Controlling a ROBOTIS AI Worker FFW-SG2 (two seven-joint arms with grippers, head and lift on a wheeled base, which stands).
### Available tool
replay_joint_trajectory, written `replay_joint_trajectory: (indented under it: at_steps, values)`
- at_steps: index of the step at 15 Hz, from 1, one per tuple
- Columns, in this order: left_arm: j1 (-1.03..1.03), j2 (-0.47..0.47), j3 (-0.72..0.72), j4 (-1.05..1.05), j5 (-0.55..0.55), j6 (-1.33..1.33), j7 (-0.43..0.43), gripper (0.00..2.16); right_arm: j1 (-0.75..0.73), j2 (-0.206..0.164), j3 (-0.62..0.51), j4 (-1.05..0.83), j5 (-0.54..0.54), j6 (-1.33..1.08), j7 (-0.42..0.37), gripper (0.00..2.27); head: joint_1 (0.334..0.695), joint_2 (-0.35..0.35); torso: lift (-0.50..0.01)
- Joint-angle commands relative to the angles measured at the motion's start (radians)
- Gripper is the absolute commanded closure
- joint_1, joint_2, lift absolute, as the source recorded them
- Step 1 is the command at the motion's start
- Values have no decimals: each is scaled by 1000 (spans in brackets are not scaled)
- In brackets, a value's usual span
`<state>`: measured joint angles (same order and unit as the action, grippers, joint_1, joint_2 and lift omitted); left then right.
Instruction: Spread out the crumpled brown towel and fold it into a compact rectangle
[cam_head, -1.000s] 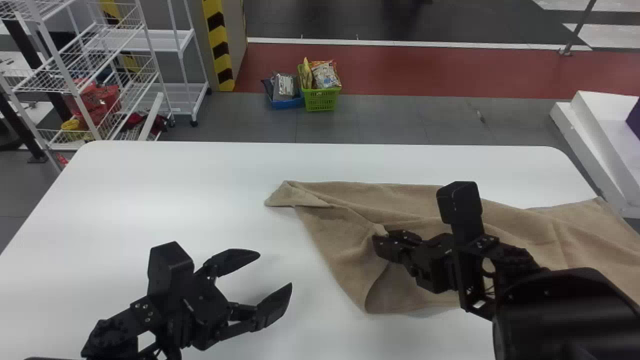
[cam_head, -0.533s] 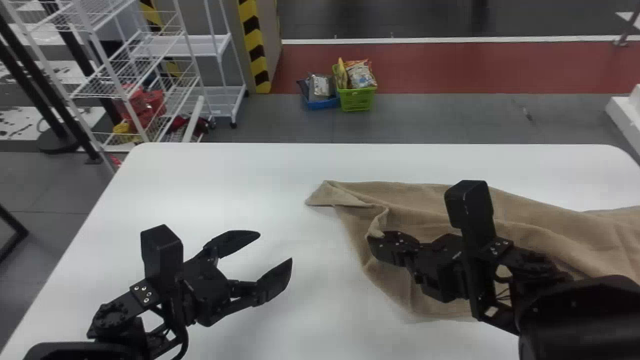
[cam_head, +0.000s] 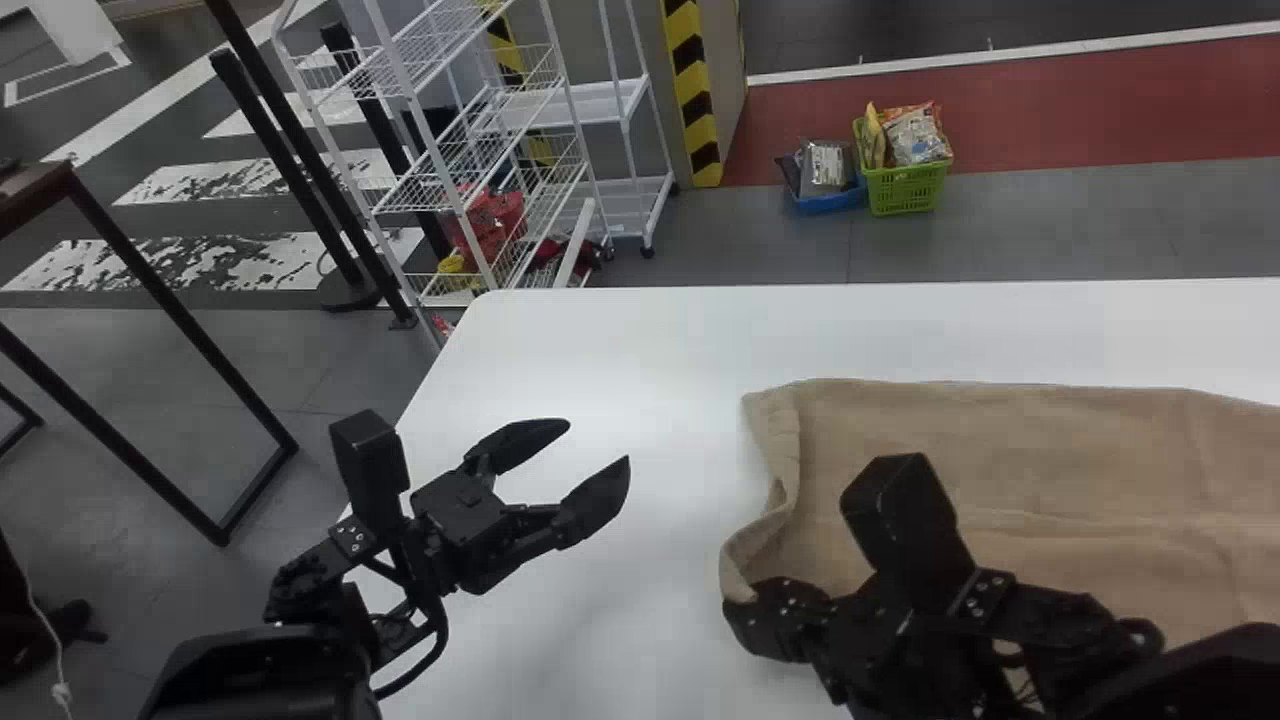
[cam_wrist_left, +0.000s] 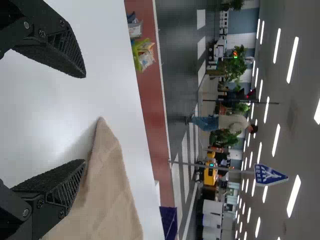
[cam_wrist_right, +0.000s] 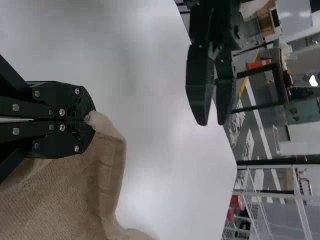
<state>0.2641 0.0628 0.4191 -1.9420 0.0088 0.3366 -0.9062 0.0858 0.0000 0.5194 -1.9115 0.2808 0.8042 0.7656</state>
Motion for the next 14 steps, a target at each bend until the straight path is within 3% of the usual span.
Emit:
replay_joint_trajectory:
  at_steps: [1, 2, 4, 8, 13, 14]
  values:
    - [0, 0, 9, 0, 5, 0, -5, 259, -6, 1, 48, 15, 57, 76, 3, 765, 695, 350, -127]
    - [-2, 0, 13, 0, 8, -3, -8, 259, 0, 1, 50, 14, 61, 97, 3, 43, 695, 350, -127]
    - [-3, 0, 13, 0, 10, 0, -10, 259, 26, 1, 5, -29, 24, 103, 7, -2, 695, 350, -127]
    - [-2, 0, 13, -8, 13, 0, -16, 259, 63, 1, -190, -199, -192, 214, 35, 53, 695, 350, -127]
    - [33, -5, -19, -41, 28, -6, -17, 259, 97, 1, -484, -274, -210, 125, -9, 63, 695, 350, -127]
    - [38, -6, -49, -40, 26, -6, -14, 259, 95, 1, -558, -258, -215, 100, -9, 63, 695, 323, -127]
